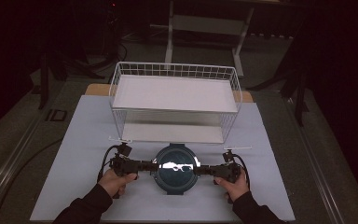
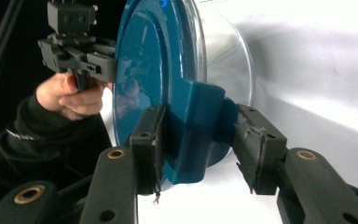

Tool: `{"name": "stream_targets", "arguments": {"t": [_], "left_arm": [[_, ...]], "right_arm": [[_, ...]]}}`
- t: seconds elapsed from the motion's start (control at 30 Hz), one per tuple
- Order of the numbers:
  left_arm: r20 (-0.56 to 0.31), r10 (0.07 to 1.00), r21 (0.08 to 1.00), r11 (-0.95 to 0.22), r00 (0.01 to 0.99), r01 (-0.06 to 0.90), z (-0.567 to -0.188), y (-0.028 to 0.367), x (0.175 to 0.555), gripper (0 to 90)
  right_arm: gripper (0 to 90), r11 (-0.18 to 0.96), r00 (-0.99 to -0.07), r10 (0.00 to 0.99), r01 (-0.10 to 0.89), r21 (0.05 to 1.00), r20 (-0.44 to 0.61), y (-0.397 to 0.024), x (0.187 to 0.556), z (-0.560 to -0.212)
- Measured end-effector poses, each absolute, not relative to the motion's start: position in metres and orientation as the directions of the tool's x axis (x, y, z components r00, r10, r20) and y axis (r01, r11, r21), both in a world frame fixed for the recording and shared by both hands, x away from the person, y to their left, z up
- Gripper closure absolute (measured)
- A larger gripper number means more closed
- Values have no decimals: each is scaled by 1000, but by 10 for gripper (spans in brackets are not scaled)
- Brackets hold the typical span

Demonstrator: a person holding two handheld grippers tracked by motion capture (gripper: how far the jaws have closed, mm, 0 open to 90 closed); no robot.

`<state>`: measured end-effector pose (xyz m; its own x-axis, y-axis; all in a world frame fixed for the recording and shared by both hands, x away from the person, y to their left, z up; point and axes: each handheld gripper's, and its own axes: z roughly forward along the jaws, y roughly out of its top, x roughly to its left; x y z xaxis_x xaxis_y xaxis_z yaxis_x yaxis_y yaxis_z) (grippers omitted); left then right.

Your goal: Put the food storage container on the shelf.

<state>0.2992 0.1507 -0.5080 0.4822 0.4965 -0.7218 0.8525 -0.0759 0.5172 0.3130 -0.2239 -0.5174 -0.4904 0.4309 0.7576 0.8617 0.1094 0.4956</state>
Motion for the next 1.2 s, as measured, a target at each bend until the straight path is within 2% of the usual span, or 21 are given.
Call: {"name": "stream_targets", "arguments": {"t": [0.57,1.2], "left_arm": [[-708,521,531,-52,477,846,-504,147,289,571],[-667,520,614,-24,534,789,-491,148,332,569]], "right_arm": [[571,79,-491,453,853,515,744,-221,303,-509],[571,58,-540,466,809,585,701,-221,345,-489]]}}
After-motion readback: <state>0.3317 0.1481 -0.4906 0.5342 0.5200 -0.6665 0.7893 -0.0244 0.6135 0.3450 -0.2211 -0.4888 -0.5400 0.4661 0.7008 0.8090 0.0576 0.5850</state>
